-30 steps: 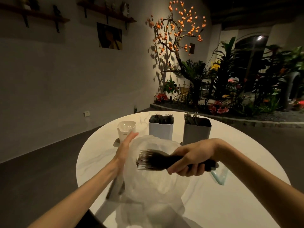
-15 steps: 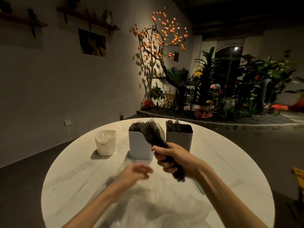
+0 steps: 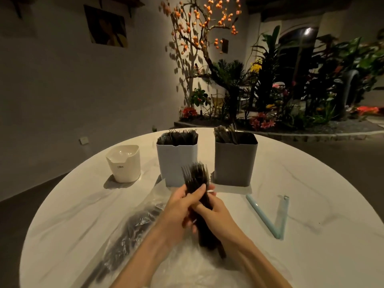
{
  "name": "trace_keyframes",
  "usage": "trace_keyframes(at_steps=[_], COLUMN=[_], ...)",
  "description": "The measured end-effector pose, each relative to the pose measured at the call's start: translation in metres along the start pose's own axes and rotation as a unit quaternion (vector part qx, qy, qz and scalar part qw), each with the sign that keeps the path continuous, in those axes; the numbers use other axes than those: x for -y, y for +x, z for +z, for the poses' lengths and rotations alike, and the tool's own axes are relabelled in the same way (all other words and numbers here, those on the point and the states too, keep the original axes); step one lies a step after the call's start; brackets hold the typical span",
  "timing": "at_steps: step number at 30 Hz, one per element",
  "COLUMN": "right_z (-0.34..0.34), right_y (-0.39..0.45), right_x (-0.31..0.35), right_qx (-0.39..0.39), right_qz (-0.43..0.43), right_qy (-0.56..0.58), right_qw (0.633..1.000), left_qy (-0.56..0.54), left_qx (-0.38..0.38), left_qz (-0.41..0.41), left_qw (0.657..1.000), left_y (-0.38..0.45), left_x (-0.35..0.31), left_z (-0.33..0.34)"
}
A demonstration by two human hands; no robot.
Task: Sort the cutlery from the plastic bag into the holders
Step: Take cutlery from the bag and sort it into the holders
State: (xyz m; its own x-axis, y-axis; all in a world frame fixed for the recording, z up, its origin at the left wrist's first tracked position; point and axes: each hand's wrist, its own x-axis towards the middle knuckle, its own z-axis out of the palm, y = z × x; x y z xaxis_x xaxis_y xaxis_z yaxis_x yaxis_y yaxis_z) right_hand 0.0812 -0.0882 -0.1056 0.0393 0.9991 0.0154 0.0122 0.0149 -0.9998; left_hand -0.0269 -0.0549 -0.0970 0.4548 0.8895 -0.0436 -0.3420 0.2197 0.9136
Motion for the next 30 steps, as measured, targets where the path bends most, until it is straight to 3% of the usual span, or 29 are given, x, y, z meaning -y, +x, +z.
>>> trace_keyframes(at_steps=[5,10,20,25,30], right_z=[-0.004,-0.001,-0.002,-0.006,-0.006], right_y=[0.0,0.0,0.001,0.0,-0.002], right_x=[0.006,0.005,0.004,0.004,0.007], right_qx=[0.049,0.01,-0.006,-0.039,-0.033], right_qz=[0.055,0.097,0.046,0.026,0.017], right_qy=[0.132,0.218,0.199,0.156,0.169], right_qw=[0.989,0.971,0.979,0.987,0.985], left_qy=[-0.02,0.028,0.096,0.034,0.038], left_qx=[0.03,-0.008,-0.092,-0.041,-0.115], left_qz=[-0.027,0.006,0.101,0.075,0.134], left_qw=[0.999,1.0,0.986,0.996,0.984], left_y=[0.006,0.0,0.002,0.0,0.007], left_x=[0.0,0.0,0.003,0.003,0.005], left_z=[-0.012,-0.008,-0.01,-0.005,-0.011])
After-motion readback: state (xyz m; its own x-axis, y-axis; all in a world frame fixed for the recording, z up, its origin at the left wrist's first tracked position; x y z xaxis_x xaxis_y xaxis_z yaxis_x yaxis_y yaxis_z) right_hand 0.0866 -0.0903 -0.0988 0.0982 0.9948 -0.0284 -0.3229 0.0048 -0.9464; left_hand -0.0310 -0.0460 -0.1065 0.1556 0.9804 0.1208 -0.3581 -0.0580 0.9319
